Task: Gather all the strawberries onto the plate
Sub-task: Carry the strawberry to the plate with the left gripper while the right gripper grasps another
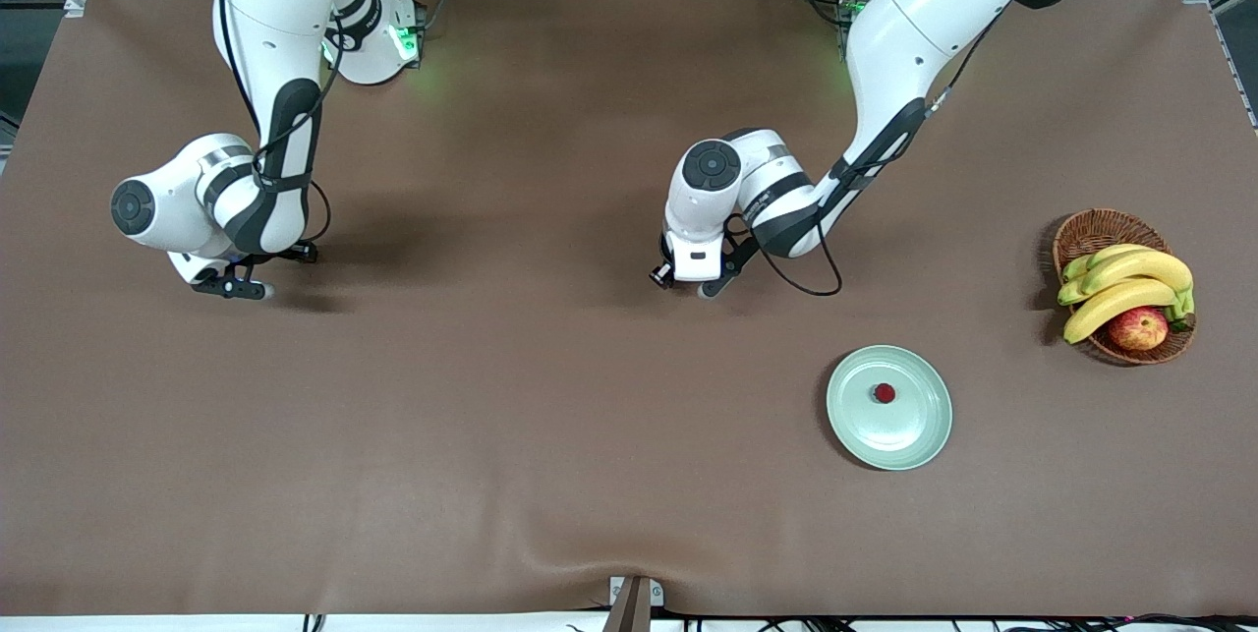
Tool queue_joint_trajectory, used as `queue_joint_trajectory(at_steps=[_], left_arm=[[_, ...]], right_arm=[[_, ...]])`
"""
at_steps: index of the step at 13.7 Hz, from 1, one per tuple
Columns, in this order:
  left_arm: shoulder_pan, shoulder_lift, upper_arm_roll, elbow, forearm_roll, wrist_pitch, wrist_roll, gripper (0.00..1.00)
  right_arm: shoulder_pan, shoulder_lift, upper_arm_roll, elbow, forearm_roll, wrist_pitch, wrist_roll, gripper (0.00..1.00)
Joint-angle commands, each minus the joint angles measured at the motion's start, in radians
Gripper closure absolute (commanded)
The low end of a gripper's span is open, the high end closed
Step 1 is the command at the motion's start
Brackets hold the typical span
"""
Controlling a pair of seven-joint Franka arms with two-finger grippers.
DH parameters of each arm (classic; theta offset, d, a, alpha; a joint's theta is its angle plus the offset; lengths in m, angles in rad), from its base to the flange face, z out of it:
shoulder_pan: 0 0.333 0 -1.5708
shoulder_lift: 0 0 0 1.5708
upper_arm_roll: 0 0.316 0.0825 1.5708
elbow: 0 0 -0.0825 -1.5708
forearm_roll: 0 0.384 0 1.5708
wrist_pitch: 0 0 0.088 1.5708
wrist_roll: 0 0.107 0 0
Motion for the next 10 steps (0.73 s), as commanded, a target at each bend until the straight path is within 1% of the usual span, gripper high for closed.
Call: queue_joint_trajectory(at_steps=[1, 2, 4, 6, 8, 9, 10], left_arm=[[-0.009, 0.013, 0.005, 0.021, 0.031, 0.007, -0.003, 1.0], [-0.003, 0.007, 0.005, 0.029, 0.031, 0.007, 0.02, 1.0], [0.017, -0.007, 0.005, 0.06, 0.03, -0.003, 0.086, 1.0], [0.063, -0.029, 0.01, 0.084, 0.031, -0.031, 0.181, 1.0], [0.117, -0.041, 0.01, 0.139, 0.03, -0.126, 0.337, 1.0], [0.151, -0.039, 0.01, 0.162, 0.028, -0.163, 0.417, 1.0], [0.189, -0.041, 0.01, 0.173, 0.027, -0.175, 0.5, 1.0]], right_arm=[[-0.012, -0.014, -0.032, 0.071, 0.019, -0.094, 0.022, 1.0], [-0.009, -0.014, -0.044, 0.099, 0.018, -0.119, 0.059, 1.0], [-0.009, -0.014, -0.055, 0.165, 0.01, -0.209, 0.152, 1.0], [0.0, -0.014, -0.067, 0.252, -0.002, -0.312, 0.287, 1.0], [0.002, -0.014, -0.072, 0.344, -0.011, -0.43, 0.437, 1.0], [0.006, -0.014, -0.074, 0.382, -0.011, -0.469, 0.497, 1.0], [0.011, -0.014, -0.074, 0.421, -0.011, -0.504, 0.565, 1.0]])
